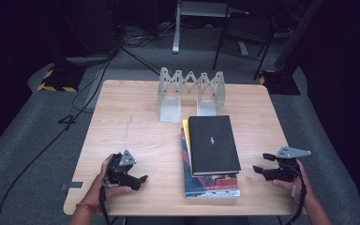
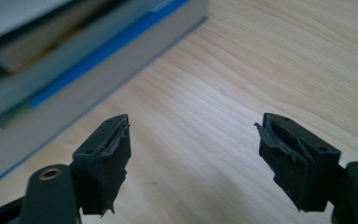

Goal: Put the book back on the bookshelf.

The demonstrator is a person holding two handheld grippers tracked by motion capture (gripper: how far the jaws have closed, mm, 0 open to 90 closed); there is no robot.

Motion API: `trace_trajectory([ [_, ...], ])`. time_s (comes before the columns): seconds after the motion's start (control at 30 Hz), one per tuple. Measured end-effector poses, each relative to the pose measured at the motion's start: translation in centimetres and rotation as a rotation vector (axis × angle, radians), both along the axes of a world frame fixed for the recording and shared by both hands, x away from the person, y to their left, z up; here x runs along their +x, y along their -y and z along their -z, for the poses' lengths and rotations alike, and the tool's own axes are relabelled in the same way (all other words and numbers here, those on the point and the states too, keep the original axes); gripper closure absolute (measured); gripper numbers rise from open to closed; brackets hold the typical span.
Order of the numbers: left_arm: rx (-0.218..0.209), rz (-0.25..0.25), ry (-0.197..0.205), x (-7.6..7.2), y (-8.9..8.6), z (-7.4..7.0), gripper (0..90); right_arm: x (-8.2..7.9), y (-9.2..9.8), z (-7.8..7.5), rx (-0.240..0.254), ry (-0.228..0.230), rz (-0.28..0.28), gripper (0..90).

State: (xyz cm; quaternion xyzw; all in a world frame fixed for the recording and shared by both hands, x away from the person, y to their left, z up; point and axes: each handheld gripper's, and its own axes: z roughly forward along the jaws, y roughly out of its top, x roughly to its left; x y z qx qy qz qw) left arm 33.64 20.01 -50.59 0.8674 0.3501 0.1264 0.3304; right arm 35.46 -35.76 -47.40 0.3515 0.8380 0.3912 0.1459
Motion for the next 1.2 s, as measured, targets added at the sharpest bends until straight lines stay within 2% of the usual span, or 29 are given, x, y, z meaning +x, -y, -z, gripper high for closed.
trace_trajectory([
  [0.03, 0.000, -0.001, 0.000, 0.0, 0.0, 0.0, 0.6, -0.6, -0.3, -0.5, -0.007, 0.014, -0.032, 27.1],
  [0.07, -0.001, -0.002, 0.001, 0.0, 0.0, 0.0, 0.6, -1.3, -0.7, -1.1, 0.006, 0.015, -0.067, 28.8],
  [0.3, 0.000, -0.002, 0.000, 0.0, 0.0, 0.0, 0.5, -2.6, -1.7, -2.7, 0.030, 0.052, -0.123, 34.4],
  [0.47, 0.000, -0.004, 0.000, 0.0, 0.0, 0.0, 0.5, -3.4, -3.1, -3.8, 0.032, 0.064, -0.173, 35.7],
  [0.6, 0.000, -0.006, 0.000, 0.0, 0.0, 0.0, 0.5, -3.7, -3.8, -4.5, 0.056, 0.065, -0.203, 35.7],
  [0.8, 0.001, -0.005, 0.000, 0.0, 0.0, 0.0, 0.6, -3.4, -4.4, -5.3, 0.074, 0.064, -0.223, 35.5],
  [0.93, 0.000, -0.016, -0.006, -0.1, 0.2, -0.1, 0.8, -3.0, -5.0, -6.4, 0.088, 0.072, -0.232, 34.0],
  [1.03, 0.015, -0.033, -0.015, -0.1, 0.4, -0.2, 2.4, -2.2, -6.2, -7.6, 0.063, 0.084, -0.247, 31.5],
  [1.2, 0.014, -0.027, -0.013, -0.2, 0.5, -0.4, 6.0, -0.7, -7.5, -7.9, 0.039, 0.056, -0.269, 28.3],
])
